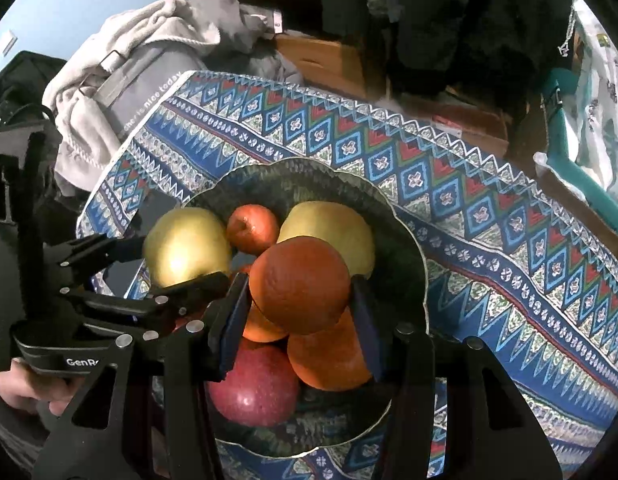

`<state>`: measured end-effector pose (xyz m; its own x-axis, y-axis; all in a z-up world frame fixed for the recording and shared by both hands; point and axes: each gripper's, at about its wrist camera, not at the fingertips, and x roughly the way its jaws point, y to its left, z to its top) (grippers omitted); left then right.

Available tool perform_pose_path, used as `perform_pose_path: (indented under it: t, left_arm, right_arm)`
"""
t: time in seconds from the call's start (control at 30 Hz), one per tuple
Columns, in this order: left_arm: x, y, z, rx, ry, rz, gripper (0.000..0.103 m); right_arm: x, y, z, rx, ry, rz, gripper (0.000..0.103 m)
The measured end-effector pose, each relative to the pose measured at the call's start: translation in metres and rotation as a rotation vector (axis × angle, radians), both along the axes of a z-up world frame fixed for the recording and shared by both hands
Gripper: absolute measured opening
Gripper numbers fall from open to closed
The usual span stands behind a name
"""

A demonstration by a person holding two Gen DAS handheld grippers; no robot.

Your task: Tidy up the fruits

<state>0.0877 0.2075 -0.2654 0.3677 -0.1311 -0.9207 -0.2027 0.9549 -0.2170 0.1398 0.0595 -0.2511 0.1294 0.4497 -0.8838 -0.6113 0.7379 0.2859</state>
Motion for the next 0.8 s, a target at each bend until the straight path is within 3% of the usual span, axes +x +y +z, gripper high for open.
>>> perform_pose_path:
  t: [0.4, 0.8]
  left_arm:
    - [-0.007, 0.010, 0.001, 0.029, 0.013, 0.035, 0.083]
    - [-0.020, -0.002, 0.024, 0.027, -0.029, 0.004, 0.083]
  right_arm:
    - [-0.003, 0.009, -0.010, -0.011, 0.033, 0.011, 0.052]
    - [-0.004, -0.001, 0.010, 0.021, 0.011, -0.017, 0.052]
